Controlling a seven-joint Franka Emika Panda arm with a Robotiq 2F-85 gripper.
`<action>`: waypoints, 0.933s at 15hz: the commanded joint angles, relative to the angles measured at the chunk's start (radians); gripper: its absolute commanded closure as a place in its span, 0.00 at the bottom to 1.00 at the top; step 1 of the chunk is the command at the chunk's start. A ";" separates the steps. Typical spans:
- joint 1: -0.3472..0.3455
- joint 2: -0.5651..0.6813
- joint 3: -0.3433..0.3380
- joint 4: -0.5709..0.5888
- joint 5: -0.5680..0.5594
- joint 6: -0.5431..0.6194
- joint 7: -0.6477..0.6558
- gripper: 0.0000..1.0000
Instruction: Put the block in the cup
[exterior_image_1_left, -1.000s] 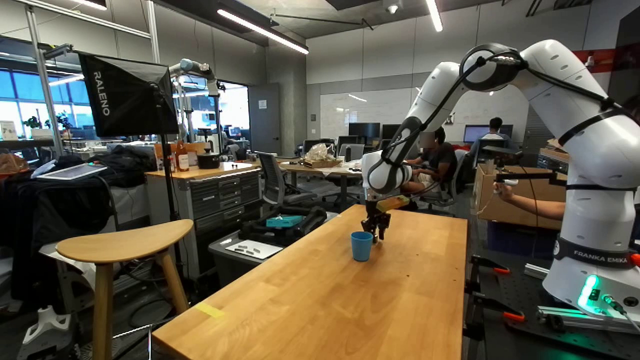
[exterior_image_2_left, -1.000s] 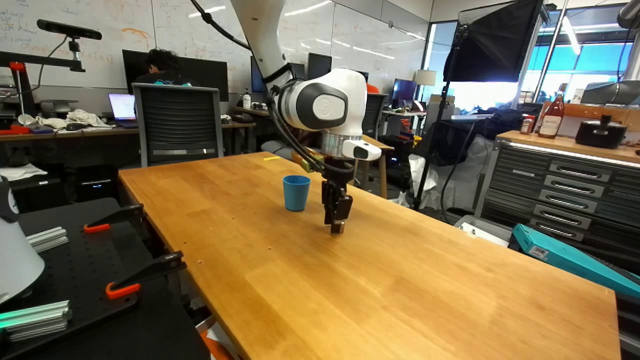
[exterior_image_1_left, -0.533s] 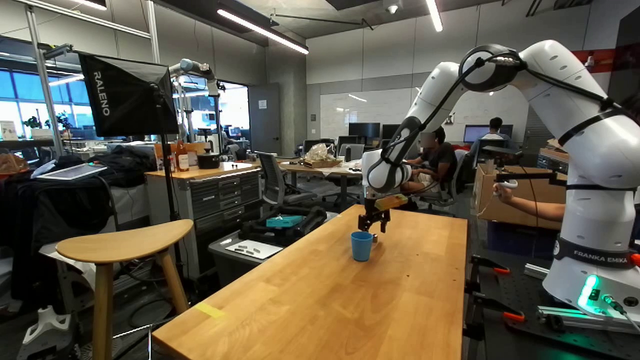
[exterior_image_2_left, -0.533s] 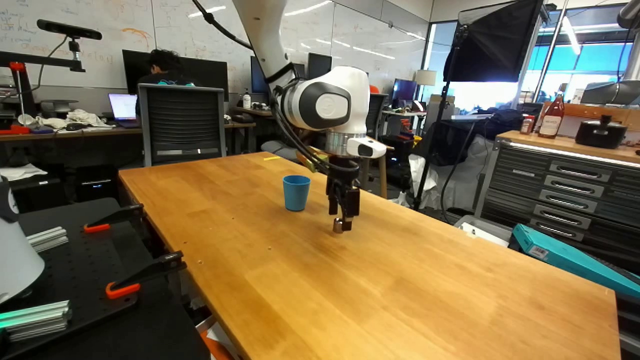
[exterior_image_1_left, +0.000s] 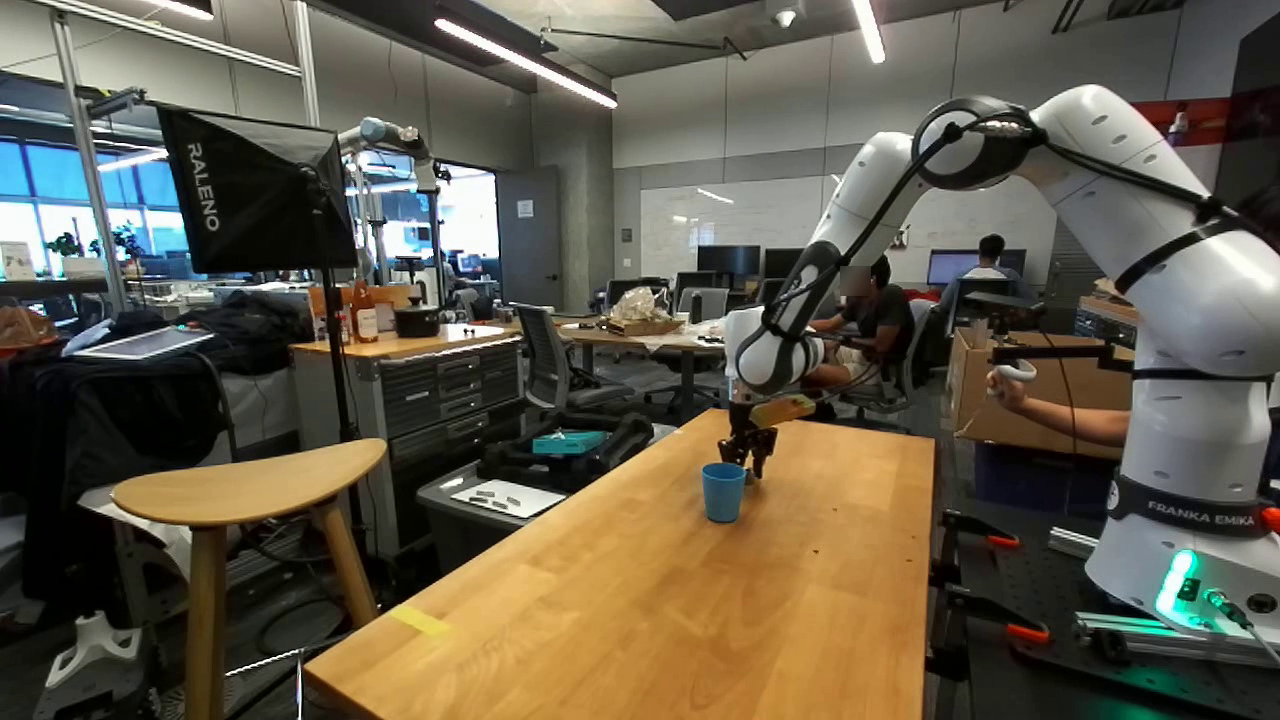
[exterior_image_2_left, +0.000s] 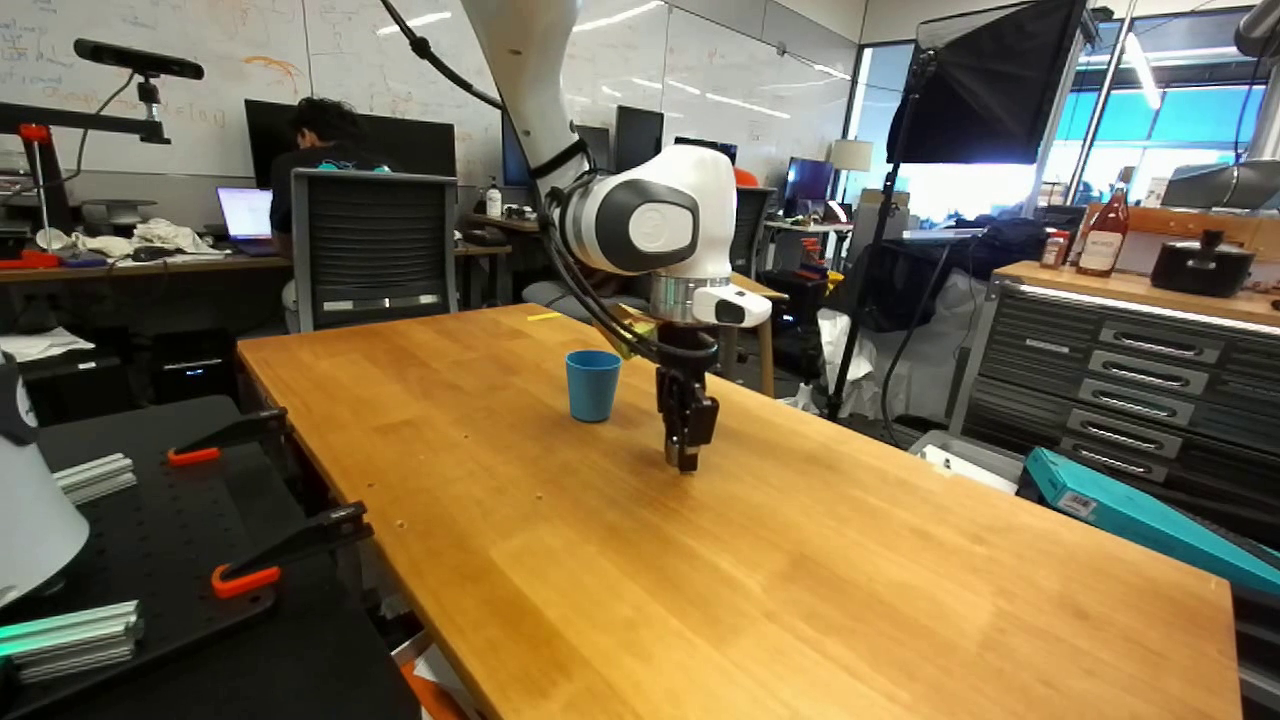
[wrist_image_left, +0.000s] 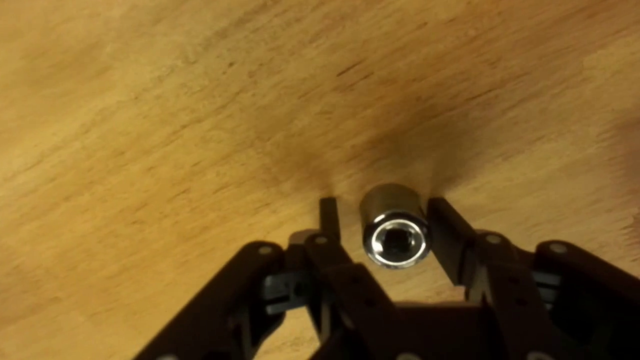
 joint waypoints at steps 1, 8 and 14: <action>0.013 0.024 -0.014 0.021 0.010 0.022 0.005 0.81; -0.051 -0.096 0.073 0.006 0.097 -0.099 -0.080 0.88; -0.093 -0.256 0.174 -0.015 0.263 -0.247 -0.207 0.88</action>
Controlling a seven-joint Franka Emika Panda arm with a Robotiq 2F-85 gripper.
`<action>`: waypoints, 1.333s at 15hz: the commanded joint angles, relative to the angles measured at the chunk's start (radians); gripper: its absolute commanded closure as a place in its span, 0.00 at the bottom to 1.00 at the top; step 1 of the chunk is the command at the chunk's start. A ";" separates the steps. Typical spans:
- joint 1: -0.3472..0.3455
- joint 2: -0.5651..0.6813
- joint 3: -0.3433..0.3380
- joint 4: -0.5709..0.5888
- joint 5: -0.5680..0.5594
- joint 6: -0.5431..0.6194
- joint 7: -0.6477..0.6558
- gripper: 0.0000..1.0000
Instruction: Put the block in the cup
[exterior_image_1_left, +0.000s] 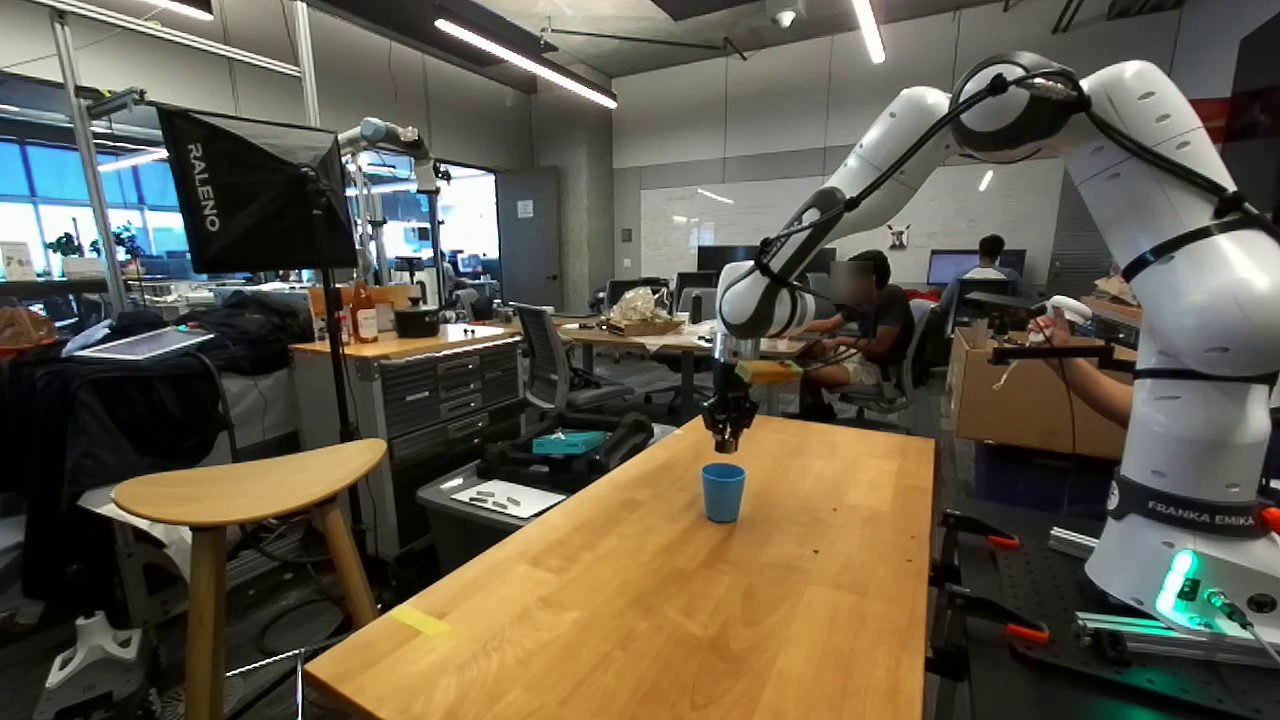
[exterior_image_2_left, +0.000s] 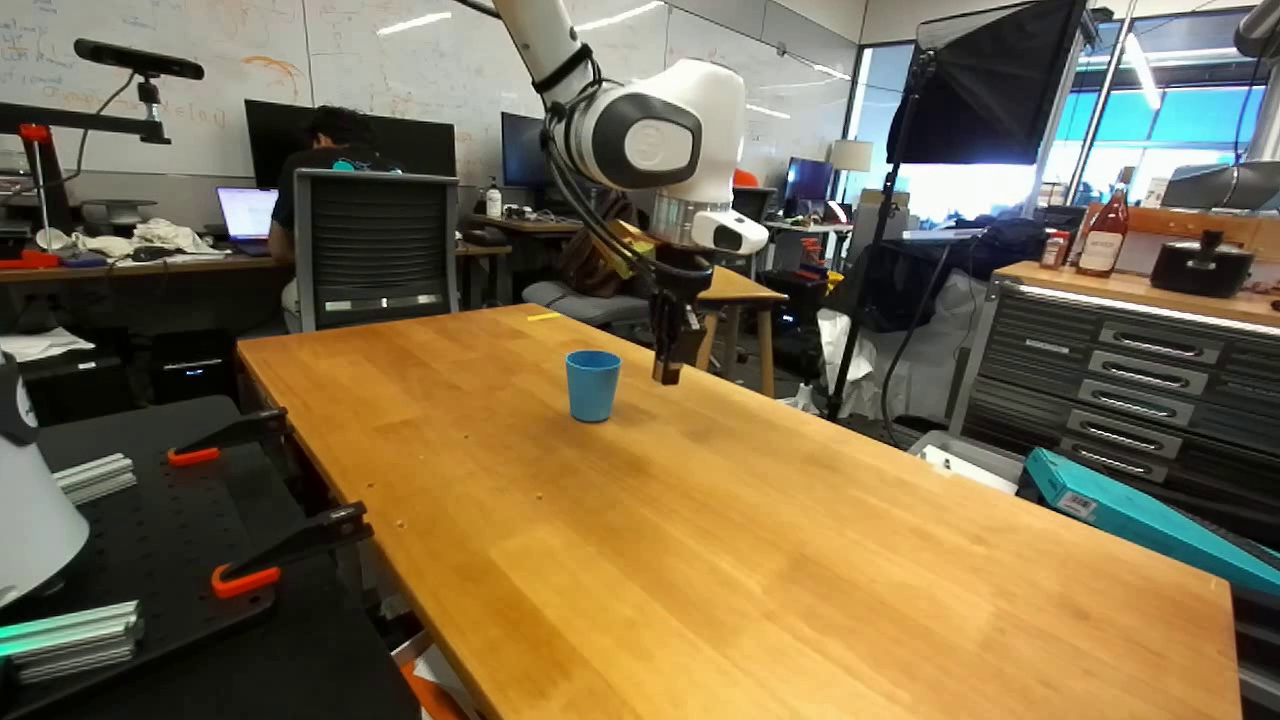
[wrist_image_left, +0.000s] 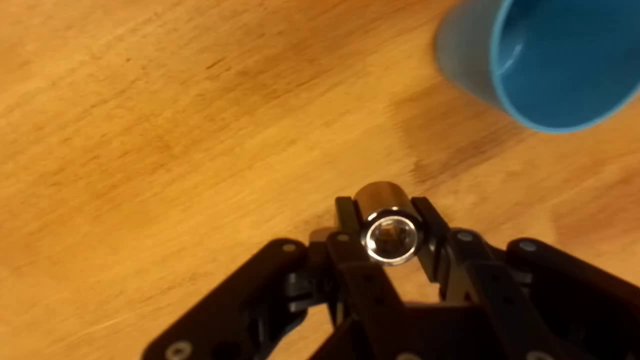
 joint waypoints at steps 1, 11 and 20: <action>-0.040 -0.115 0.073 -0.026 0.131 -0.122 -0.108 0.88; 0.024 -0.164 0.091 -0.088 0.240 -0.214 -0.166 0.88; 0.052 -0.118 0.073 -0.074 0.208 -0.155 -0.138 0.88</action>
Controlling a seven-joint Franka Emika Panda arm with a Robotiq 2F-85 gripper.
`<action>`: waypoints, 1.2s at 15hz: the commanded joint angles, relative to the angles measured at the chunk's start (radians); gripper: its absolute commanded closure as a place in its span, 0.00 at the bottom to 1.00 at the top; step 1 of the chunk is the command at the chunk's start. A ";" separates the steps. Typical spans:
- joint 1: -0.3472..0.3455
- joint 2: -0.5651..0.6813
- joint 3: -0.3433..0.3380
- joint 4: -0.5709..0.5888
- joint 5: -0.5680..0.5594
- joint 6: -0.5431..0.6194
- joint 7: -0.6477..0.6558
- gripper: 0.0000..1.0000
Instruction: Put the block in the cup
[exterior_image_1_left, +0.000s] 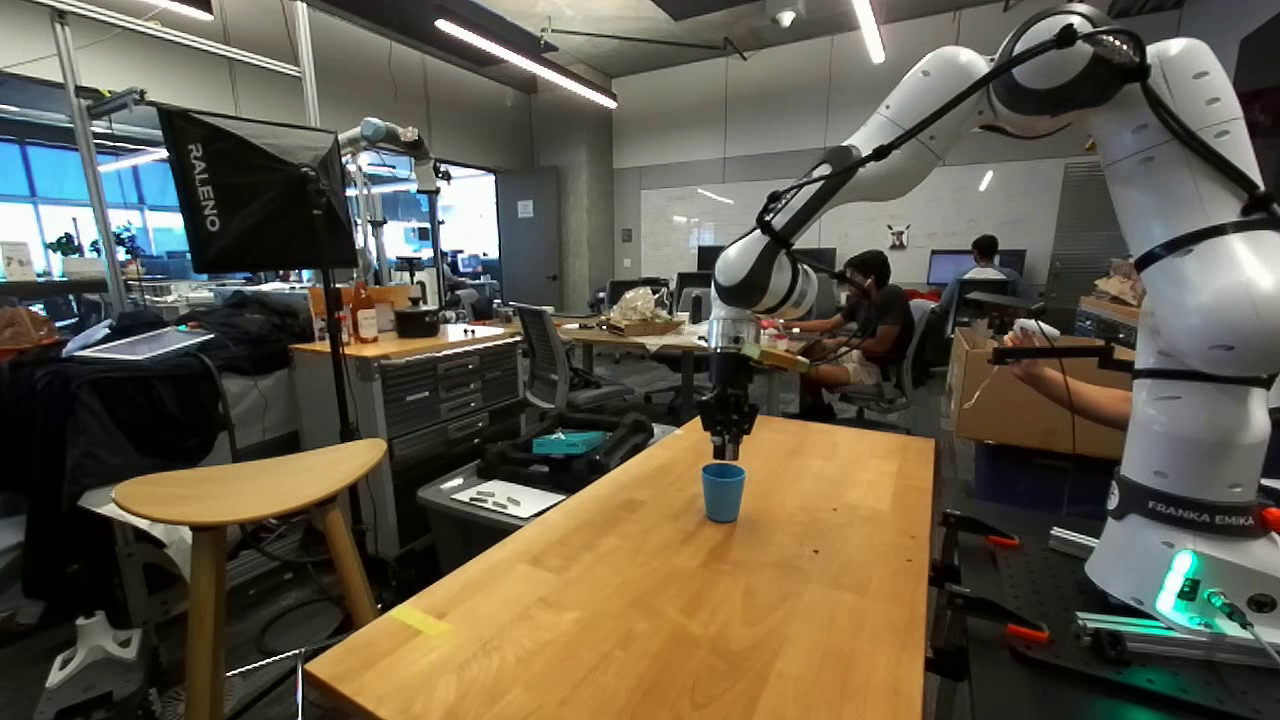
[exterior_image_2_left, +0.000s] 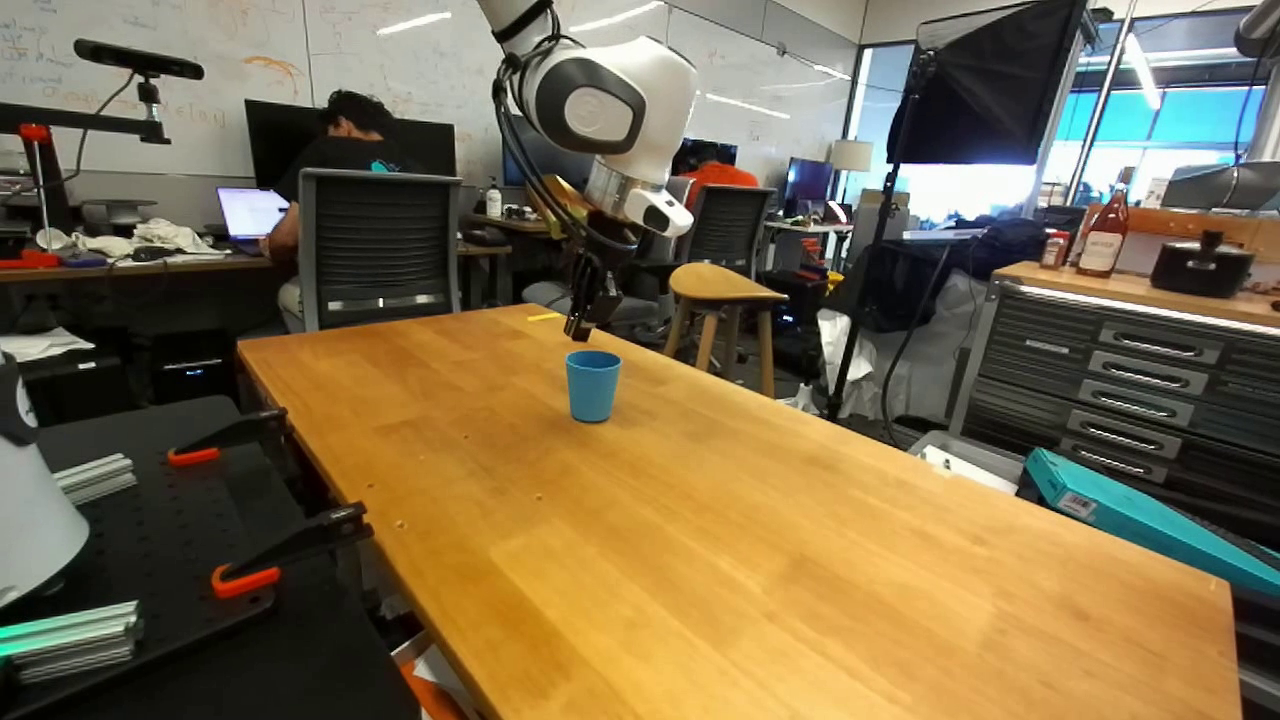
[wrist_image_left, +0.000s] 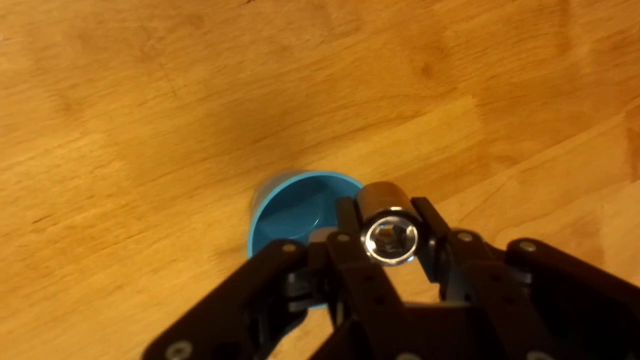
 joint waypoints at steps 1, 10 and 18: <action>0.004 0.013 -0.018 0.020 -0.014 0.036 0.008 0.88; -0.011 0.118 -0.044 0.096 -0.066 0.098 0.003 0.38; -0.034 0.169 -0.050 0.178 -0.083 0.065 0.000 0.00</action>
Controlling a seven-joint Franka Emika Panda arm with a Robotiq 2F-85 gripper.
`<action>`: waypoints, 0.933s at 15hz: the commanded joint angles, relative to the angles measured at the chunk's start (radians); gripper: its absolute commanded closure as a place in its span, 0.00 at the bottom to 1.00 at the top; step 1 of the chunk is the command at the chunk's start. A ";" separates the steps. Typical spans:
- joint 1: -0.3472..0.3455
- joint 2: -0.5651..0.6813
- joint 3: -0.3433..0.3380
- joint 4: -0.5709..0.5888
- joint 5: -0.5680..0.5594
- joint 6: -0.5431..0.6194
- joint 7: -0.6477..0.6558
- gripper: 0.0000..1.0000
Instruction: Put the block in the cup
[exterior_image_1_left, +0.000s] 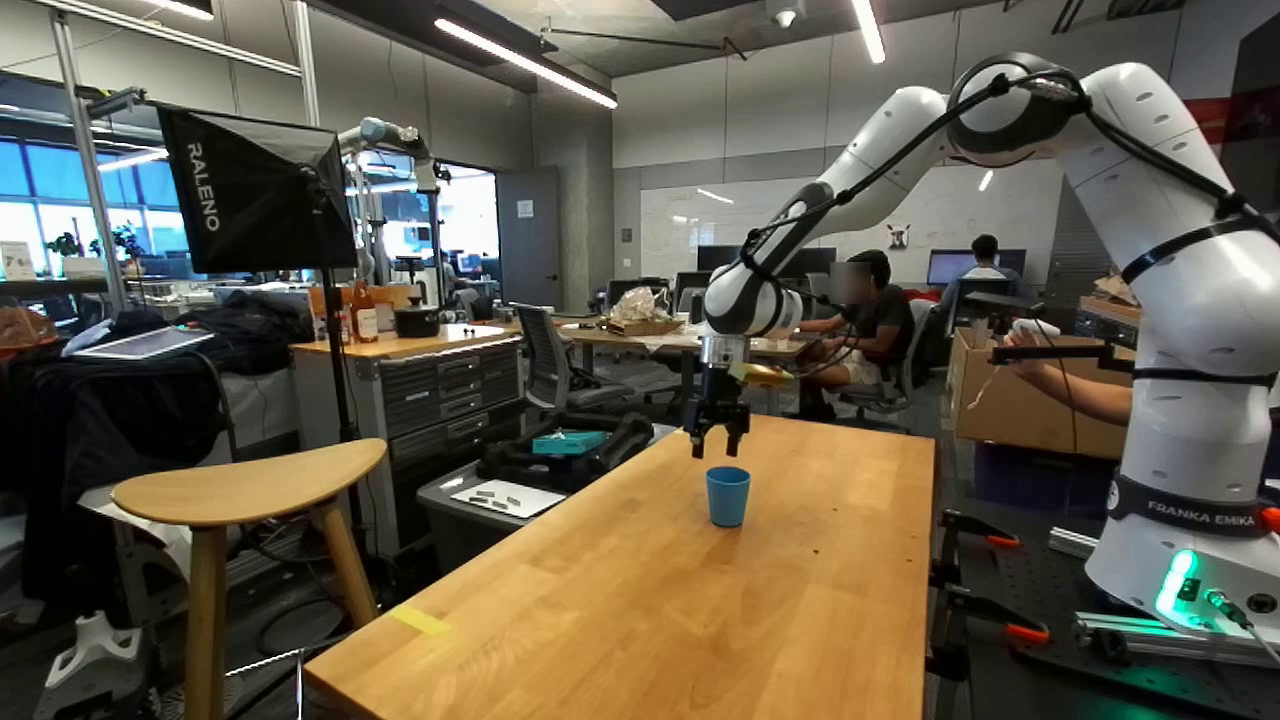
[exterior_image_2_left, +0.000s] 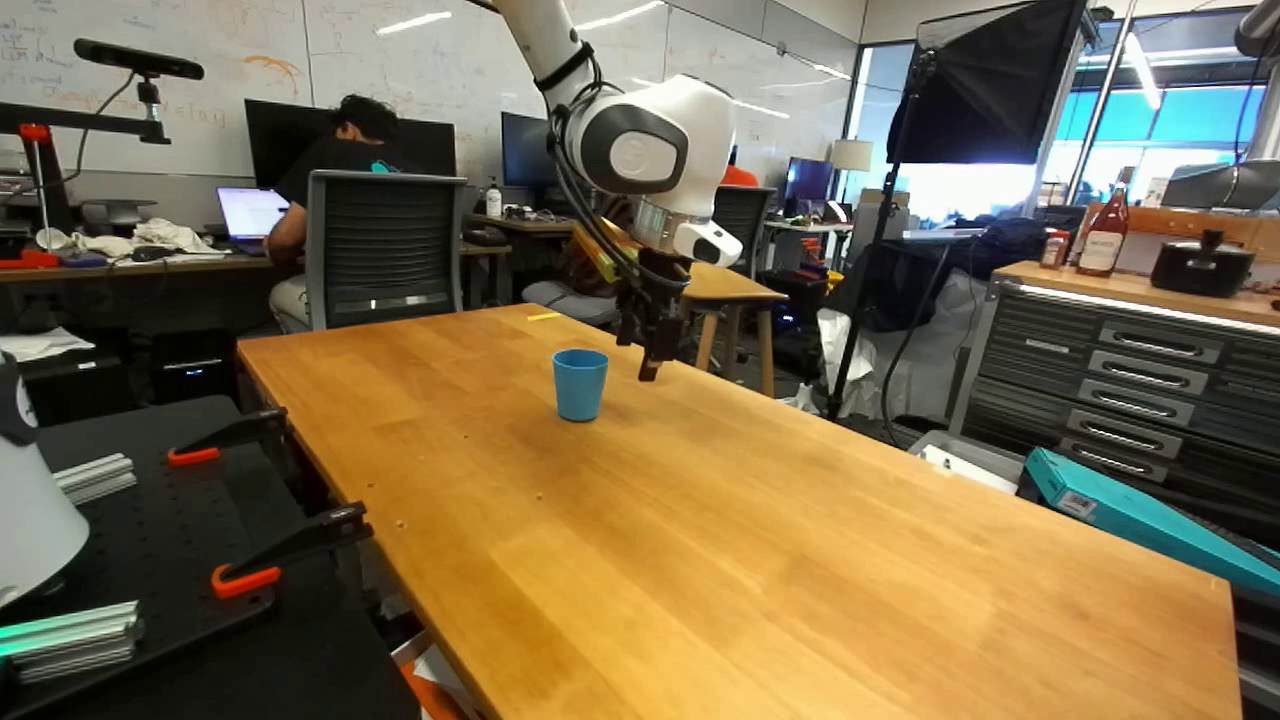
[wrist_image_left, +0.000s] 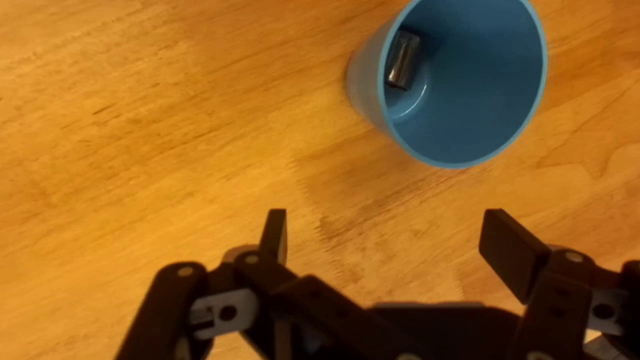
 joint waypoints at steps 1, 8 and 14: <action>-0.014 0.011 0.003 0.058 -0.019 -0.044 -0.004 0.00; -0.020 -0.133 -0.043 0.052 -0.216 -0.247 -0.094 0.00; -0.053 -0.284 -0.052 0.055 -0.230 -0.440 -0.267 0.00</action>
